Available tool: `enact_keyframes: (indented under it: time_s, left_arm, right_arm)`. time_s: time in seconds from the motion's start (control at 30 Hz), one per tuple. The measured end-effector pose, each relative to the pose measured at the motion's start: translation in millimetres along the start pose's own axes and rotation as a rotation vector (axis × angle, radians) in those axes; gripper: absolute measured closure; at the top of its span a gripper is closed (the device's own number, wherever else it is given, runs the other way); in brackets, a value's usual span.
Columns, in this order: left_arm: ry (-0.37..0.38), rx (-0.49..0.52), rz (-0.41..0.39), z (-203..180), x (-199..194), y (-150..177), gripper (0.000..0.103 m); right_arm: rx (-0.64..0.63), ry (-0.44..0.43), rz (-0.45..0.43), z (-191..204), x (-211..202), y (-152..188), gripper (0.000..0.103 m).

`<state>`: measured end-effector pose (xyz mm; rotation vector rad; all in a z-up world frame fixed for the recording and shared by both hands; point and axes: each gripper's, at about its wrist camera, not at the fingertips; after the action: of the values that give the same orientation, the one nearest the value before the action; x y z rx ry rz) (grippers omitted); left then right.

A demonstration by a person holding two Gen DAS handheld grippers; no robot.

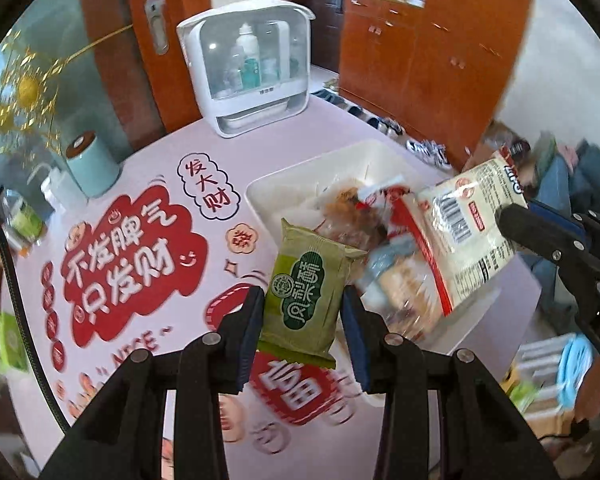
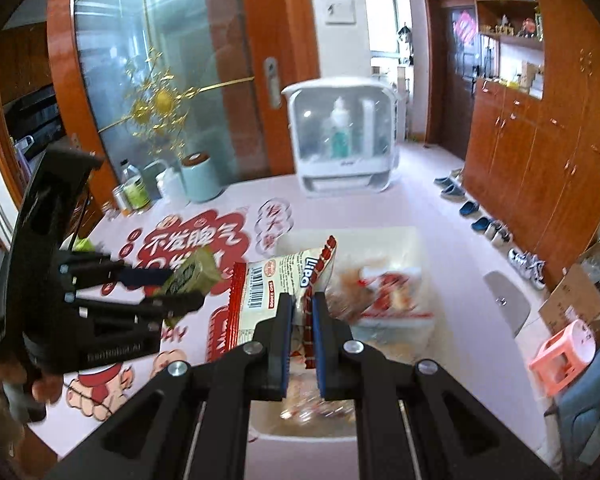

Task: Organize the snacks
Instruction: 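Lift both held packs and carry them over the white tray, then lower both packs into the white tray and open both tools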

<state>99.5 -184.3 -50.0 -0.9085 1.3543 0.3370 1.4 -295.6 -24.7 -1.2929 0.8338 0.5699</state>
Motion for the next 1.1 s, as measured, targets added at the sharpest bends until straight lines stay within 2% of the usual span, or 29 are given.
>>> enact_keyframes:
  time_s: [0.3, 0.8, 0.87, 0.9, 0.93, 1.0, 1.03, 1.1]
  left_arm:
    - [0.013, -0.169, -0.026, -24.0, 20.5, -18.6, 0.066]
    - [-0.021, -0.295, -0.012, -28.3, 35.0, -11.2, 0.065]
    - [-0.034, -0.309, -0.019, -29.7, 33.5, -8.1, 0.053]
    - [-0.04, -0.311, -0.022, -30.4, 32.4, -6.6, 0.026]
    - [-0.045, -0.316, -0.029, -30.4, 31.1, -5.5, 0.009]
    - [-0.09, -0.32, -0.047, -31.5, 27.1, -1.5, 0.008]
    - [-0.09, -0.317, -0.043, -31.8, 26.7, -1.1, 0.006]
    - [-0.083, -0.326, -0.033, -30.6, 25.8, 0.9, 0.006]
  right_arm:
    - [-0.036, 0.021, -0.024, -39.8, 13.8, -28.7, 0.093]
    - [-0.079, -0.009, 0.018, -53.6, 37.0, -34.4, 0.093]
    - [-0.08, -0.009, 0.034, -54.1, 41.4, -34.5, 0.091]
    - [-0.08, -0.01, 0.046, -54.6, 43.7, -34.5, 0.09]
    - [-0.077, -0.003, 0.07, -54.6, 47.8, -34.7, 0.086]
    - [-0.072, -0.001, 0.109, -54.7, 54.1, -33.4, 0.076]
    - [-0.052, -0.004, 0.115, -57.1, 55.1, -32.3, 0.066]
    - [-0.019, -0.014, 0.116, -62.2, 54.9, -29.5, 0.055]
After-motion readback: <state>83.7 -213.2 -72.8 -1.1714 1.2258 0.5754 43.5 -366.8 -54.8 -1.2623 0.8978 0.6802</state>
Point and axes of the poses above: each gripper's, at about its wrist camera, not at the fingertips, and x roughly the way its jaws point, z to its left, y to its underside, and after that the axes turned 13 degrees about z, right-handed
